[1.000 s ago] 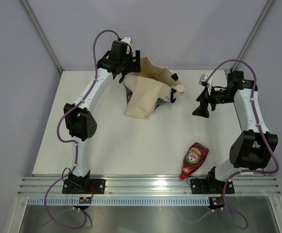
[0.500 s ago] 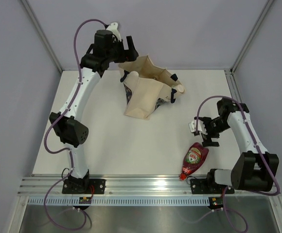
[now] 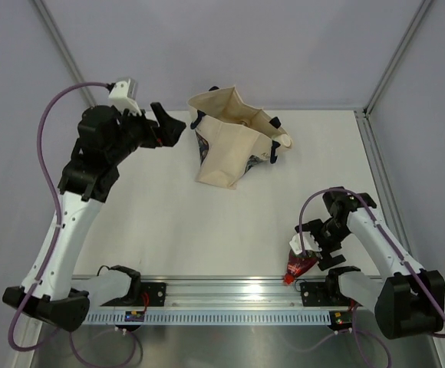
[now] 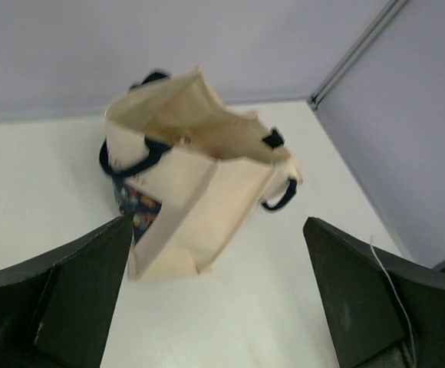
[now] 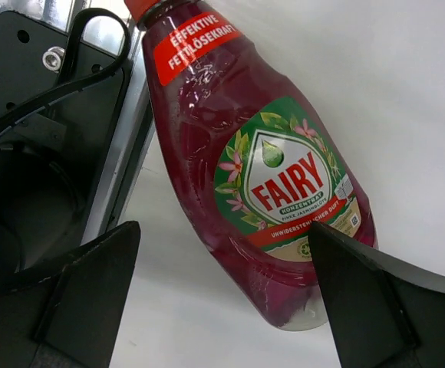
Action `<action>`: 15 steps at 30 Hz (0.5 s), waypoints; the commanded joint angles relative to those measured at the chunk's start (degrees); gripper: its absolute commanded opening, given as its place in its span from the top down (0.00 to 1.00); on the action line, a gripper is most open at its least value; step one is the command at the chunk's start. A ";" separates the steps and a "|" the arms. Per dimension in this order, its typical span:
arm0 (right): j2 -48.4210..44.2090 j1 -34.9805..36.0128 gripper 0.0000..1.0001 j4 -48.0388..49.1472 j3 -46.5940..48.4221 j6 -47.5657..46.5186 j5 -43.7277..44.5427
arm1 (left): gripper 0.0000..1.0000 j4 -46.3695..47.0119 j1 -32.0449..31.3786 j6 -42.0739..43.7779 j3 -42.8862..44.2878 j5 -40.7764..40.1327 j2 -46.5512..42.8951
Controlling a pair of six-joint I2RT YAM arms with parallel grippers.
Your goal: Place the personal care products into the canvas bag
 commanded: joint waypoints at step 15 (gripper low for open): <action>17.42 12.13 0.14 17.68 1.57 3.84 -0.19 | 0.01 0.59 0.23 -11.00 -30.87 -2.01 -24.42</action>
